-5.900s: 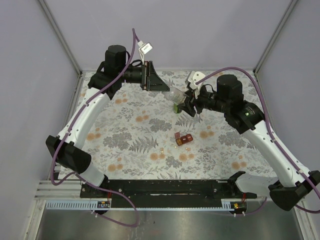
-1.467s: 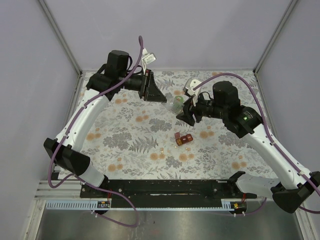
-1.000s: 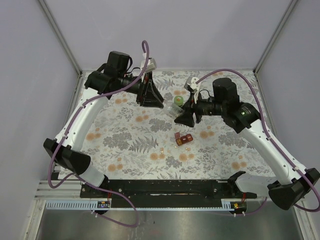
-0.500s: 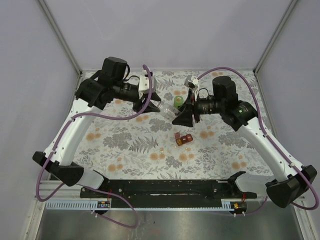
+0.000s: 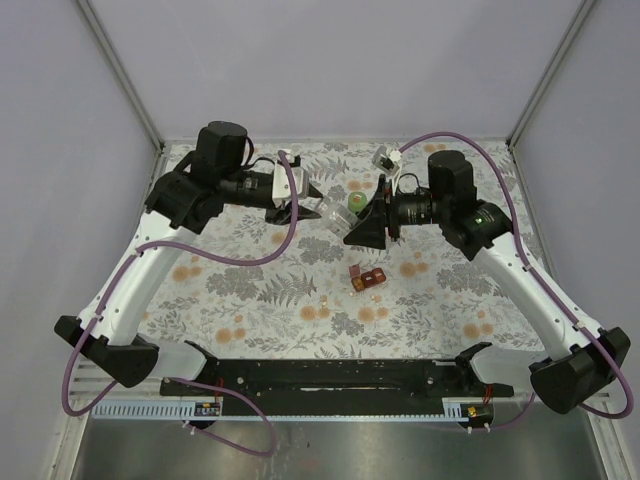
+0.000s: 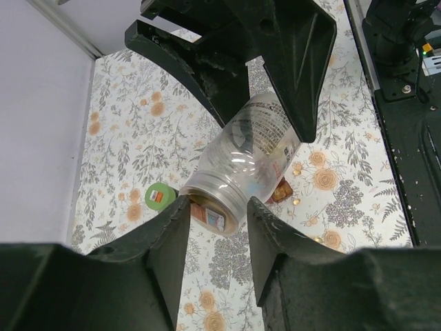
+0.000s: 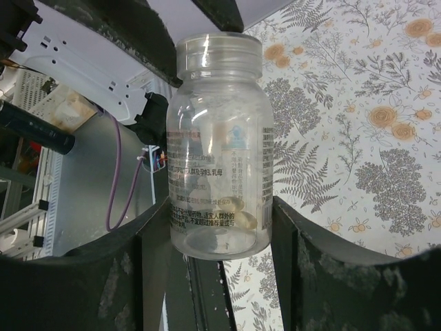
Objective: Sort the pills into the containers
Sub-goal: Screw the lid of the pill bottle onto the pill bottle.
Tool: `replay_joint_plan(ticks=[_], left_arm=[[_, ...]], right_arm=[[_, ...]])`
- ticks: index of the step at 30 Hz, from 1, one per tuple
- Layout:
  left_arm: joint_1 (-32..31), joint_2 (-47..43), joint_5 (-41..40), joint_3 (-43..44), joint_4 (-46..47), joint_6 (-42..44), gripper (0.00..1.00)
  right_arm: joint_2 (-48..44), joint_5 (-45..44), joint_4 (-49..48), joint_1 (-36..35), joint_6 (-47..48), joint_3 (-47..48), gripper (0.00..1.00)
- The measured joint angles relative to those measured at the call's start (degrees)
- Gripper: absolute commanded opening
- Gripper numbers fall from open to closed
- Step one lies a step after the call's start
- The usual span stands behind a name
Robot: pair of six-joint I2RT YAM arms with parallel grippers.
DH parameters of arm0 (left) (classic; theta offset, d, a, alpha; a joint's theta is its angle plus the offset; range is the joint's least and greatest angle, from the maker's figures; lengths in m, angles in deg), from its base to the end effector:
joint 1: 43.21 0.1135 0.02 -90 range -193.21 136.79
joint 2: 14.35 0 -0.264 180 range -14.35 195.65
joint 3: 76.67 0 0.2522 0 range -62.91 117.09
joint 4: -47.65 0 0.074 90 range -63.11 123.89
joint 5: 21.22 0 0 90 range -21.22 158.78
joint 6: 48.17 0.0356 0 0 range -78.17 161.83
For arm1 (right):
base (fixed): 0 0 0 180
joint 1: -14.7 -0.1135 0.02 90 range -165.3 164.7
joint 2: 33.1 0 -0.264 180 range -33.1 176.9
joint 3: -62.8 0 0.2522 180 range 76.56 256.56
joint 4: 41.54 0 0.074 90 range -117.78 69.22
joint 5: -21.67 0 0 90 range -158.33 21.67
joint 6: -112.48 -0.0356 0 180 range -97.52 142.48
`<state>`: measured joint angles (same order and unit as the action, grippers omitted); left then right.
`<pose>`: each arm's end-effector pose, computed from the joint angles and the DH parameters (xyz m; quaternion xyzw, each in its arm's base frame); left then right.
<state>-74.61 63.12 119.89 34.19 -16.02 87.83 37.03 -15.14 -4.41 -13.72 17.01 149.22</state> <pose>0.2045 -0.1573 0.4614 0.6568 0.4763 -0.3140 0.4931 0.2164 0.1495 0.3986 -0.3955 0.6710 0.5005 0.3780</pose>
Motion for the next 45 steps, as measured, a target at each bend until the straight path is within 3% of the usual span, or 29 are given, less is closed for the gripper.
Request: replay_joint_plan(ticks=[3,5,15,21,31,40,45], left_arm=[[-0.13,0.0,0.09,-0.13,0.48,-1.57,0.7],[-0.48,0.0,0.24,-0.13,0.68,-3.15,0.77],[1.38,0.15,2.29,-0.11,3.69,-12.59,0.91],[7.1,3.45,4.85,1.68,8.17,-28.76,0.91],[7.34,6.34,8.63,2.21,12.28,-53.72,0.99],[7.34,8.22,8.59,2.6,12.17,-60.39,0.97],[7.34,9.27,8.59,2.01,12.0,-61.75,0.85]], right_arm=[[-0.15,-0.63,-0.59,0.07,0.46,-0.09,0.0],[-0.37,-1.29,-1.27,0.11,0.74,-0.31,0.0],[-1.27,-3.87,-2.27,0.09,3.43,-0.42,0.0],[-3.39,-8.07,-1.42,-0.17,8.37,-0.42,0.0],[-4.22,-18.1,3.43,-5.09,18.36,0.11,0.0],[-4.28,-21.68,5.55,-5.84,21.84,1.92,0.0],[-4.33,-22.45,6.27,-6.14,22.64,2.12,0.0]])
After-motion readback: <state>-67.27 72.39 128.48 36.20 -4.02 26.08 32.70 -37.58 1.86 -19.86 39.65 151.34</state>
